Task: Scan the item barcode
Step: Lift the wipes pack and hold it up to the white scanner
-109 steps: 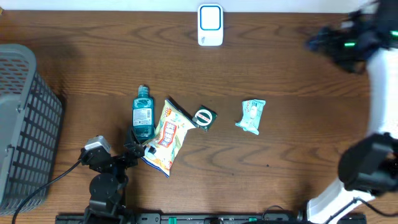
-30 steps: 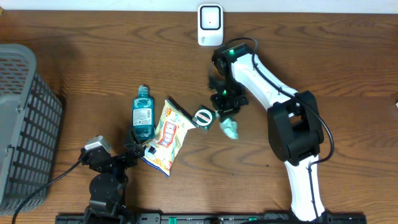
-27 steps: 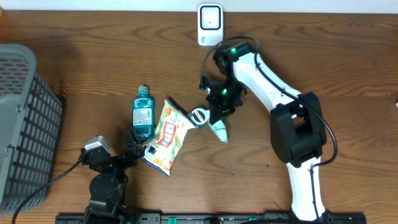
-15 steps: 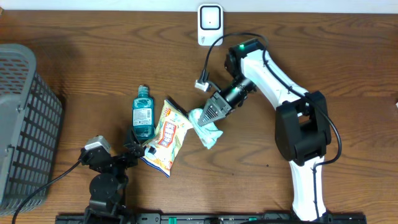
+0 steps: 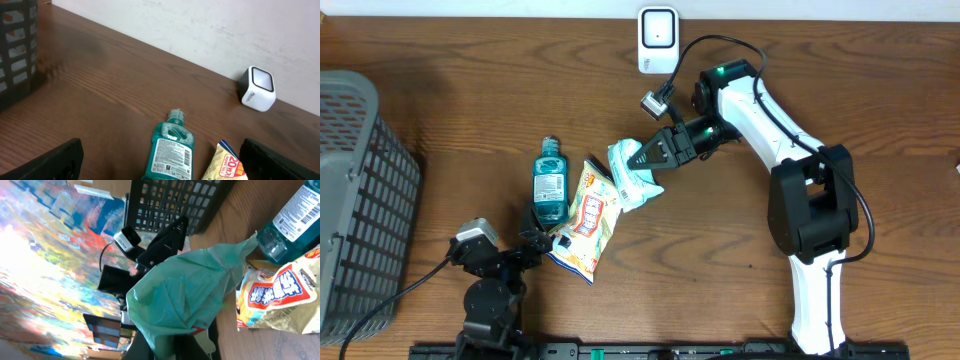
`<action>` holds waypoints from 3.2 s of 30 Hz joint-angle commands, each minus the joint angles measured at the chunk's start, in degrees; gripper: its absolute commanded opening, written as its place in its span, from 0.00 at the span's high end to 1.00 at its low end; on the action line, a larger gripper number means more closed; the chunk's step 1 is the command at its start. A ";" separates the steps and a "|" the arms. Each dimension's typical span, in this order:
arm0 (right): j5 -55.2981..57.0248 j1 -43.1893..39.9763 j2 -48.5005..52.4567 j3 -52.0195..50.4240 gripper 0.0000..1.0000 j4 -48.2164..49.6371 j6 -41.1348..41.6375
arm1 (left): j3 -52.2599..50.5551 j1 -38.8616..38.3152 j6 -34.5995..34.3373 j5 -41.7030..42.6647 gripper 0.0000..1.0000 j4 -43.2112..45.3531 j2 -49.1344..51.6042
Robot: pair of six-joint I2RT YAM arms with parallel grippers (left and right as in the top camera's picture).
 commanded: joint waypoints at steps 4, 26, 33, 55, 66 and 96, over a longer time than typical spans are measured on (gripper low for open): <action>4.98 -0.50 -1.68 -0.02 0.99 0.35 -11.61 | -1.01 0.07 -0.35 -0.35 0.02 -1.42 -0.09; 50.88 1.97 -1.68 6.36 0.99 37.55 28.39 | -1.01 0.07 -0.33 -0.33 0.02 -1.42 -0.09; 71.93 5.29 -1.68 12.48 0.99 47.93 35.23 | -1.01 0.07 -0.35 -0.33 0.02 -1.42 -0.09; 102.75 6.91 6.54 12.50 0.99 90.79 27.58 | -1.01 0.07 -0.35 -0.33 0.02 -1.42 -0.09; 101.02 6.14 10.12 12.50 0.99 96.39 23.98 | -1.01 0.07 -0.33 -0.33 0.02 -1.42 -0.09; 101.42 6.64 16.68 12.50 0.99 99.80 -8.79 | -1.01 0.07 -0.35 -0.33 0.02 -1.42 -0.09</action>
